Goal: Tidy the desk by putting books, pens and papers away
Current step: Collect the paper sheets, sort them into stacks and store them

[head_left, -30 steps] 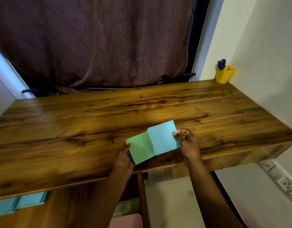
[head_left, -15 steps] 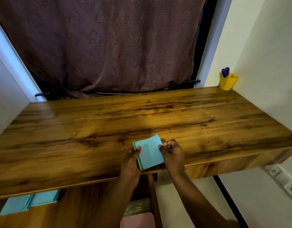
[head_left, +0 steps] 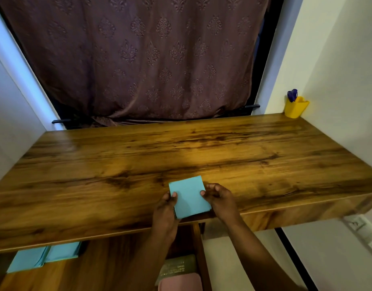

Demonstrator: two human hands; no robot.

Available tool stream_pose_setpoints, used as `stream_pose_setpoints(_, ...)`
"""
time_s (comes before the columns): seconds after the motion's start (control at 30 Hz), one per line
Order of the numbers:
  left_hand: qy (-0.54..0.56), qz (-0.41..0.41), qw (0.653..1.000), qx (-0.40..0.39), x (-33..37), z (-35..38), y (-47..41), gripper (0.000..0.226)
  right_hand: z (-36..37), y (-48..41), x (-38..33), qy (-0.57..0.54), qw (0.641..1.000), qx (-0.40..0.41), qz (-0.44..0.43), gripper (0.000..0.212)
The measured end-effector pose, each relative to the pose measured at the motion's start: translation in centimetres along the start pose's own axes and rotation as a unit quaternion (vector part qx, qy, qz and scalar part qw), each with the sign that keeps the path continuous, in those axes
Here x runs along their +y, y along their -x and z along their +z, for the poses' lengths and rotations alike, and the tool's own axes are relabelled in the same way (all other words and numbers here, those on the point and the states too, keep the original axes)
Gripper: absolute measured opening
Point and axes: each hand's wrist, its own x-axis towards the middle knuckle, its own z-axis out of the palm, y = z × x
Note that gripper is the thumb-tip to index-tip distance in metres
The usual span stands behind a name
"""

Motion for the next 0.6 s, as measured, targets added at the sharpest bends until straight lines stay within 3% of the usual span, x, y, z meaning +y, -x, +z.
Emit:
stream_pose_setpoints(0.07,-0.034,0.023,0.999,-0.004,0.0,-0.3,0.1,0.013,-0.3,0.0,0.1,-0.025,0.999,-0.036,0.004,0.011)
stream_pose_setpoints(0.13,-0.170,0.094,0.981,-0.011,0.2,-1.1,0.3,0.013,-0.6,0.3,0.0,-0.034,0.998,-0.042,-0.020,0.015)
stream_pose_setpoints(0.23,-0.435,0.232,0.869,-0.035,1.8,-2.6,0.3,0.030,-1.1,0.8,-1.1,0.007,0.993,-0.017,-0.119,0.018)
stream_pose_setpoints(0.37,-0.512,0.362,0.779,-0.003,5.4,-3.3,-1.2,0.022,-1.1,-0.1,-4.1,0.103,0.967,-0.006,-0.231,0.016)
stream_pose_setpoints(0.43,-0.552,0.350,0.757,0.013,5.4,-4.1,-3.3,0.030,-0.2,-1.7,-3.9,0.173,0.957,0.003,-0.233,0.017)
stream_pose_setpoints(0.53,-0.641,0.253,0.724,0.004,3.1,-5.5,-6.1,0.042,1.4,-3.3,-1.4,0.254,0.948,-0.027,-0.189,0.018)
stream_pose_setpoints(0.6,-0.633,0.247,0.734,0.004,1.9,-5.8,-6.3,0.033,1.9,-3.3,0.0,0.247,0.950,-0.016,-0.188,0.018)
